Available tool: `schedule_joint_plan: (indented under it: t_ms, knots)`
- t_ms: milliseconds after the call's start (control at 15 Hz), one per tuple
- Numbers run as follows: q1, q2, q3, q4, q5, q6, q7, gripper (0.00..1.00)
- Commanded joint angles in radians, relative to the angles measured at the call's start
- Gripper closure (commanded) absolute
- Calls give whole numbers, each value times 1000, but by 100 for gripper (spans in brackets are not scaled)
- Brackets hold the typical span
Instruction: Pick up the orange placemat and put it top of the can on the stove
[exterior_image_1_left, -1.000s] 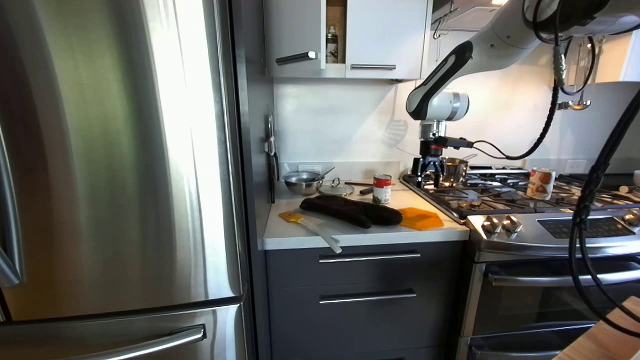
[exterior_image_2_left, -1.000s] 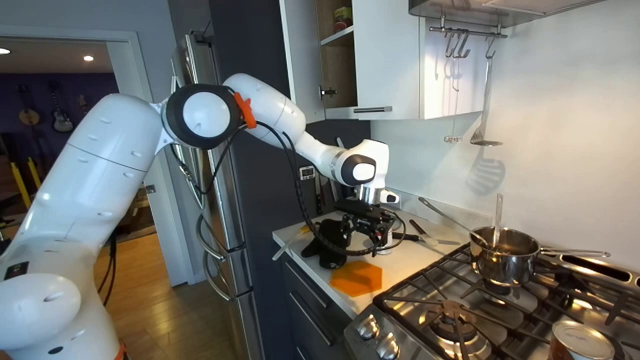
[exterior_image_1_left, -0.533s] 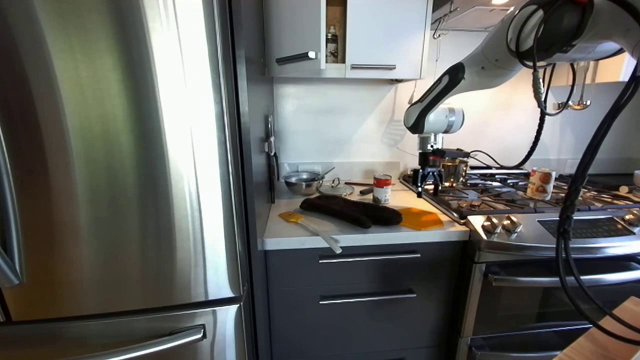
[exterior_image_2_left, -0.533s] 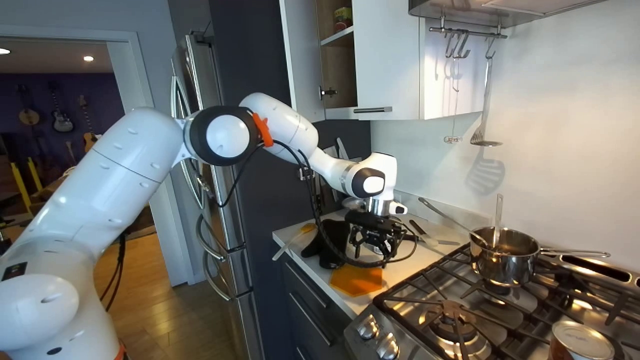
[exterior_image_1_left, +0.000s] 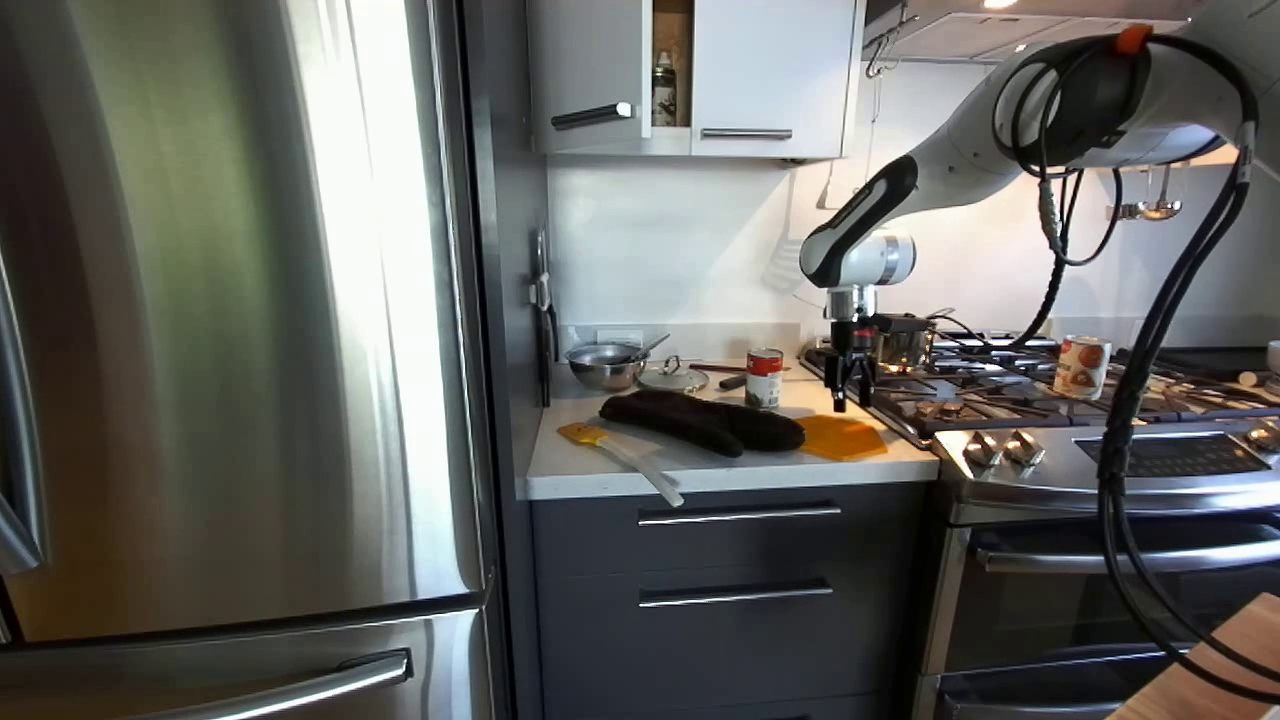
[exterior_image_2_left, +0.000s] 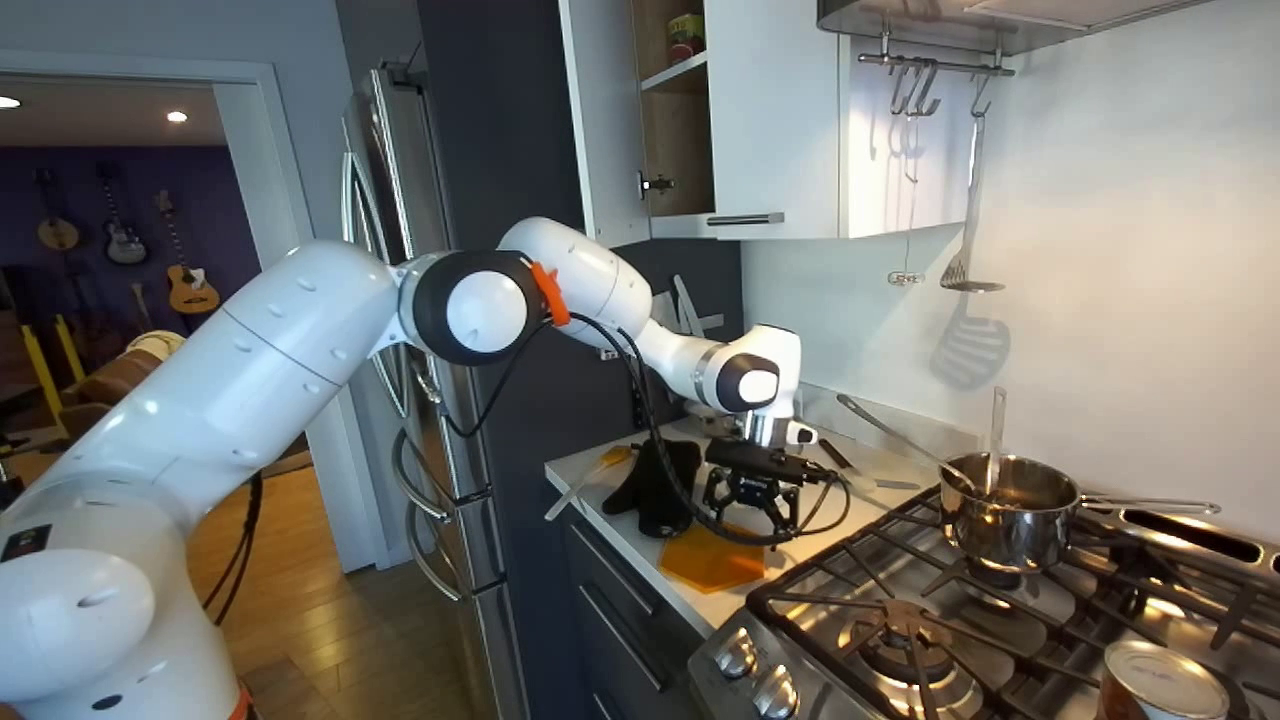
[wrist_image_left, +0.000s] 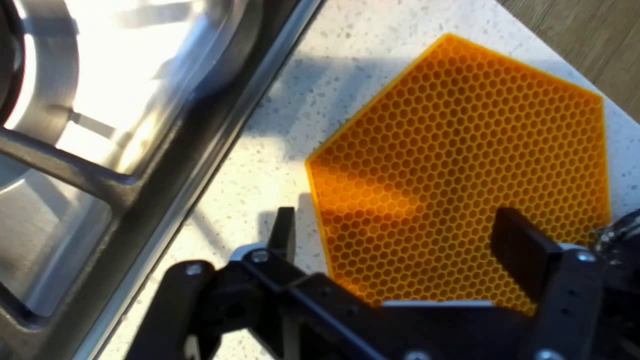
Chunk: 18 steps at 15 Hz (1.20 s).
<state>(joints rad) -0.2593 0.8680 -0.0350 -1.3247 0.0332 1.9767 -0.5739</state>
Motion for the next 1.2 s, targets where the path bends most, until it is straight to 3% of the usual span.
schedule_joint_plan:
  t_ms: [0, 400, 600, 800, 933, 1133]
  knots:
    - [-28, 61, 31, 89, -10, -53, -54, 0]
    - [-27, 112, 36, 153, -11, -89, -84, 0]
    - [-26, 132, 37, 175, -13, -97, -93, 12]
    - [-26, 145, 39, 188, -13, -103, -107, 32]
    - [-26, 148, 40, 196, -13, -111, -117, 31]
    - [-26, 147, 43, 201, -12, -115, -136, 38]
